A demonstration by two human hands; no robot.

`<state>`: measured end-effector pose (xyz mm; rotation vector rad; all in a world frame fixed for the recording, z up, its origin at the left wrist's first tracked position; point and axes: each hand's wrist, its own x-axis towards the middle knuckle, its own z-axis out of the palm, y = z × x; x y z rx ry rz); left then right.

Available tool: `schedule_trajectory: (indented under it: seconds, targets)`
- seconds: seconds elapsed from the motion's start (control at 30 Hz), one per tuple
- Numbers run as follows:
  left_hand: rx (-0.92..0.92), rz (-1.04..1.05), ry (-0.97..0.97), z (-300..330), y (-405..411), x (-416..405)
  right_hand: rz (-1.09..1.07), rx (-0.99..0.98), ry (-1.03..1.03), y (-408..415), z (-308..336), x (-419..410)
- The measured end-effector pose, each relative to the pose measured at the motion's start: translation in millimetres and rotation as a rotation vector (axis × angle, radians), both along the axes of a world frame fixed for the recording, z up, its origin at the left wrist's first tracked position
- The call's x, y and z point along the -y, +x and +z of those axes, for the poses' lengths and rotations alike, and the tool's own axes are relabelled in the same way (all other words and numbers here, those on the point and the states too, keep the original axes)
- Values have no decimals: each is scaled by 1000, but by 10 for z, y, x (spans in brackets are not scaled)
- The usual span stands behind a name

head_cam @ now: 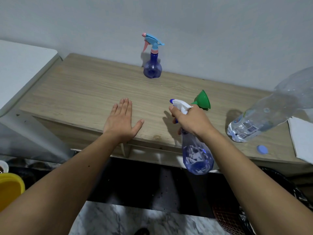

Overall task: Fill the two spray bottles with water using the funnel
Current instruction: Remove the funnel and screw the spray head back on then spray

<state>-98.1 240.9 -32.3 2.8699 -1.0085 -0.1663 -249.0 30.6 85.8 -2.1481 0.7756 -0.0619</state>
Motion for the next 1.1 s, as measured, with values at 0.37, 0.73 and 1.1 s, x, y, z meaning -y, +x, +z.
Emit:
schedule_trajectory:
  seconds: [0.37, 0.73, 1.1]
  targets:
    - [-1, 2, -16, 14, -11, -2, 6, -18, -67, -60, -6, -24]
    - [-99, -3, -152, 73, -25, 25, -66, 202, 183, -101, 214, -1]
    - [-550, -348, -598, 391, -617, 671, -40, 552, 334, 50, 593, 125]
